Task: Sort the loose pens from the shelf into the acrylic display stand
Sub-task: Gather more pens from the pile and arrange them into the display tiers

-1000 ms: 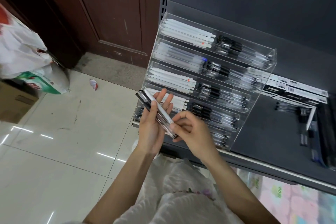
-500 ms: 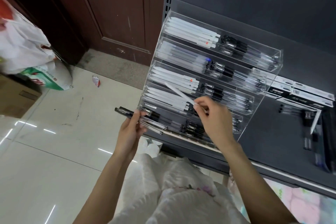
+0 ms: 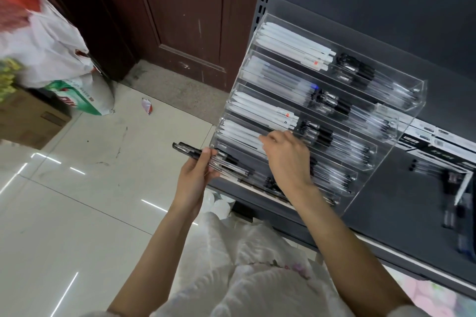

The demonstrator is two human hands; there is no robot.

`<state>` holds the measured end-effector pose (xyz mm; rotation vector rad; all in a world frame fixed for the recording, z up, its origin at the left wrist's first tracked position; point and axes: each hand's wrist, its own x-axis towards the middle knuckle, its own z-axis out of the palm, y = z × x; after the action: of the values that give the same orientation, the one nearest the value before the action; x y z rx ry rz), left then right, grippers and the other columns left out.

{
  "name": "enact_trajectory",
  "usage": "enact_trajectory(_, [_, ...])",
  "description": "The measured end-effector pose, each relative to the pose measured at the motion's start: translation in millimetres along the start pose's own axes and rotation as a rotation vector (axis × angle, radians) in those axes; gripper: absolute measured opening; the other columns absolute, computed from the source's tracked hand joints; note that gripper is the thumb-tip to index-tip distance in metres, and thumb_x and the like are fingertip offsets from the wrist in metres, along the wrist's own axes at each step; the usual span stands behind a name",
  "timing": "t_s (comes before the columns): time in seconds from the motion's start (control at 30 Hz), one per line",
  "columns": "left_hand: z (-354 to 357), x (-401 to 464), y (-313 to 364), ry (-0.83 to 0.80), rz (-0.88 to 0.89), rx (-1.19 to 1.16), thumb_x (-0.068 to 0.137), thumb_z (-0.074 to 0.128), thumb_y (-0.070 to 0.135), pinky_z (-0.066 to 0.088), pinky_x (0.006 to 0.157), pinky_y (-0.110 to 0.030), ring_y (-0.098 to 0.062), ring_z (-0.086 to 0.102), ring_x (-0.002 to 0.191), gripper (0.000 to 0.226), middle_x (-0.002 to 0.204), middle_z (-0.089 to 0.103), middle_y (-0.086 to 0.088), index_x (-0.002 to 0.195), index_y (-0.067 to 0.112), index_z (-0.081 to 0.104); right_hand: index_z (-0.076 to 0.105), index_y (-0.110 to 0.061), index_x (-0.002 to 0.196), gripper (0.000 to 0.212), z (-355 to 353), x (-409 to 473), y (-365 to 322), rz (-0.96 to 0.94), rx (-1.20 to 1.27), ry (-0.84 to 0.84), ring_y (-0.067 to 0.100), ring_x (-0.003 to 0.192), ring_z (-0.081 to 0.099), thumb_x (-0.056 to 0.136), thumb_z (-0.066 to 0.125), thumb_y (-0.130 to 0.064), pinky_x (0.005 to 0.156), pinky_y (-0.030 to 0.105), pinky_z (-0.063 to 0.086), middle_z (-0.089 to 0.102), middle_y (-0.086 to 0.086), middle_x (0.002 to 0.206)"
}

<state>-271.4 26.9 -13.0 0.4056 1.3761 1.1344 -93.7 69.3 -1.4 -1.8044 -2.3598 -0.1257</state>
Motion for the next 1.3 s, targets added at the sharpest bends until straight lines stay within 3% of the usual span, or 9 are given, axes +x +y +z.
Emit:
enact_trajectory(0.1, [-2.1,0.3,-0.5,-0.018,0.005,0.059,0.097,0.050,0.029,0.054,0.068,-0.018,-0.008,0.055,0.065,0.024,0.082,0.064,0.002,0.093,0.013,0.067,0.071,-0.014,0.102,0.020,-19.1,-9.1,-10.2,-0.011,0.192,0.051,0.017,0.080,0.064,0.082,0.070,-0.017,0.069,0.028,0.052,0.071,0.001,0.088])
enact_trajectory(0.2, [-4.0,-2.2,-1.6,-0.079,0.016,0.115,0.096,0.051,0.028,0.055,0.072,-0.024,-0.014,0.059,0.077,0.023,0.089,0.067,-0.005,0.093,0.012,0.067,0.066,-0.020,0.109,0.025,-41.8,-26.2,-27.5,0.042,0.550,-0.185,0.013,0.091,0.059,0.091,0.056,-0.034,0.080,0.028,0.048,0.069,-0.005,0.098])
enact_trajectory(0.3, [-2.6,-7.1,-1.6,-0.163,0.010,0.159,0.090,0.055,0.036,0.054,0.081,-0.036,-0.024,0.061,0.080,0.027,0.087,0.066,-0.013,0.091,0.012,0.068,0.066,-0.022,0.107,0.022,-38.1,-43.2,-38.5,0.093,0.653,-0.312,0.010,0.087,0.059,0.088,0.063,-0.032,0.075,0.031,0.050,0.068,-0.009,0.092])
enact_trajectory(0.4, [-1.5,-12.0,-2.7,-0.214,0.061,0.252,0.085,0.057,0.040,0.054,0.082,-0.039,-0.025,0.062,0.078,0.033,0.087,0.066,-0.020,0.097,0.013,0.070,0.069,-0.020,0.100,0.014,-33.3,-49.7,-31.9,0.183,0.735,-0.244,0.003,0.077,0.063,0.085,0.068,-0.021,0.069,0.027,0.053,0.070,-0.011,0.085])
enact_trajectory(0.6, [-15.7,-7.6,-2.9,-0.058,0.139,0.311,0.093,0.057,0.023,0.056,0.072,-0.023,-0.001,0.059,0.061,0.023,0.087,0.067,0.000,0.110,0.011,0.068,0.073,-0.021,0.095,0.014,-32.2,-63.1,8.1,0.242,0.378,-0.090,0.012,0.072,0.067,0.082,0.072,-0.018,0.057,0.025,0.053,0.073,-0.005,0.084])
enact_trajectory(0.8, [-28.8,-5.0,-1.1,-0.006,0.160,0.331,0.088,0.065,0.017,0.056,0.063,-0.018,-0.003,0.060,0.053,0.010,0.055,0.060,0.010,0.097,0.014,0.064,0.075,-0.017,0.087,0.027,-9.4,-59.0,4.9,0.025,0.114,-0.021,0.017,0.066,0.064,0.064,0.083,-0.005,0.055,0.023,0.050,0.071,-0.003,0.075])
enact_trajectory(0.97, [-29.3,-2.4,-2.9,-0.043,0.145,0.334,0.087,0.067,0.016,0.052,0.060,-0.017,-0.005,0.059,0.055,0.008,0.056,0.062,0.007,0.094,0.013,0.064,0.071,-0.015,0.086,0.029,3.2,-50.5,-8.7,-0.088,-0.005,-0.007,0.017,0.060,0.058,0.073,0.052,0.003,0.053,0.023,0.044,0.066,0.000,0.077])
enact_trajectory(1.13, [-28.3,1.3,-2.8,-0.091,0.103,0.318,0.089,0.064,0.016,0.054,0.066,-0.018,-0.006,0.061,0.059,0.005,0.064,0.063,0.002,0.092,0.013,0.065,0.071,-0.015,0.086,0.037,5.8,-56.5,-5.8,-0.100,-0.055,-0.129,0.015,0.052,0.059,0.055,0.076,0.005,0.048,0.021,0.044,0.065,-0.001,0.070])
enact_trajectory(1.3, [-28.2,5.0,1.7,-0.114,0.087,0.306,0.090,0.063,0.015,0.055,0.069,-0.020,-0.006,0.062,0.062,0.004,0.066,0.064,0.002,0.091,0.011,0.065,0.071,-0.014,0.083,0.030,9.2,-50.3,-12.6,-0.084,-0.003,-0.125,0.015,0.053,0.059,0.058,0.073,0.002,0.045,0.021,0.044,0.064,-0.001,0.067])
